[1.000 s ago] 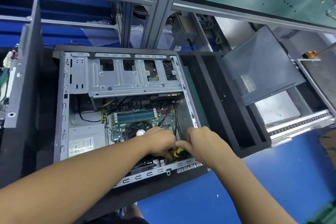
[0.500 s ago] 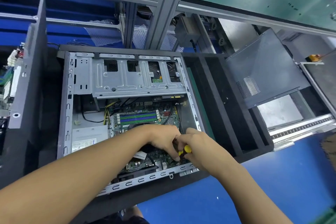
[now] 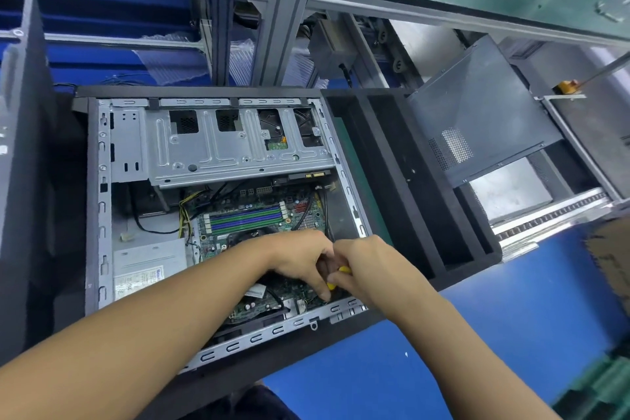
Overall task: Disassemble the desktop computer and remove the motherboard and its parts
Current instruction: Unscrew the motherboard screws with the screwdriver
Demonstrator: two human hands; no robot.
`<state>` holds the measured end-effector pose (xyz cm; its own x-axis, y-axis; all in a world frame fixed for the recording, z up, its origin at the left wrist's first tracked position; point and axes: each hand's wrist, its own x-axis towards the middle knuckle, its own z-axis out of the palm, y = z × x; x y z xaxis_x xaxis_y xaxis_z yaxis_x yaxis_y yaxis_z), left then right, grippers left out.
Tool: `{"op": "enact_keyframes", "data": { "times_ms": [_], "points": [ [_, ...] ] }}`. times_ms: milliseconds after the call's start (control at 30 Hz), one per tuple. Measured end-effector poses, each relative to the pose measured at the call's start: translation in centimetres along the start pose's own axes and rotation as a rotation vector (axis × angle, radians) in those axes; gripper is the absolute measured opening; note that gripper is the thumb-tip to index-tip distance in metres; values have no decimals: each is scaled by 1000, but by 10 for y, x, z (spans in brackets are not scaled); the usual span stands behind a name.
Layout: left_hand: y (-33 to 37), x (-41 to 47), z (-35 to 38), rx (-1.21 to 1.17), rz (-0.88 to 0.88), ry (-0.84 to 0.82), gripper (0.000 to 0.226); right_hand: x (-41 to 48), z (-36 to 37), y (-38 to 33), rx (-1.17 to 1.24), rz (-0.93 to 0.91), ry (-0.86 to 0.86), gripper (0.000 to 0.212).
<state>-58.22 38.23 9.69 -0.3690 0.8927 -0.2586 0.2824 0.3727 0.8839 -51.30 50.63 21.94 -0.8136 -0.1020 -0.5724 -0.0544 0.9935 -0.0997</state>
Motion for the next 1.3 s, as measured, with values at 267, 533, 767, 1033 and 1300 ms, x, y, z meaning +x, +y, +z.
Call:
{"op": "enact_keyframes", "data": {
  "times_ms": [267,533,767,1033,1300],
  "points": [
    [-3,3,4,81,-31,15,27,-4,5,7,-93,-174,-15,17],
    [-7,4,11,101,21,101,38,-5,3,7,45,91,36,37],
    [-2,1,5,30,-1,-27,21,-5,1,4,14,3,-3,23],
    [-1,4,6,41,-28,-7,32,-5,1,8,-15,-92,-53,14],
    [-3,6,12,65,-57,44,30,-1,9,-1,-22,132,30,32]
  ]
}}
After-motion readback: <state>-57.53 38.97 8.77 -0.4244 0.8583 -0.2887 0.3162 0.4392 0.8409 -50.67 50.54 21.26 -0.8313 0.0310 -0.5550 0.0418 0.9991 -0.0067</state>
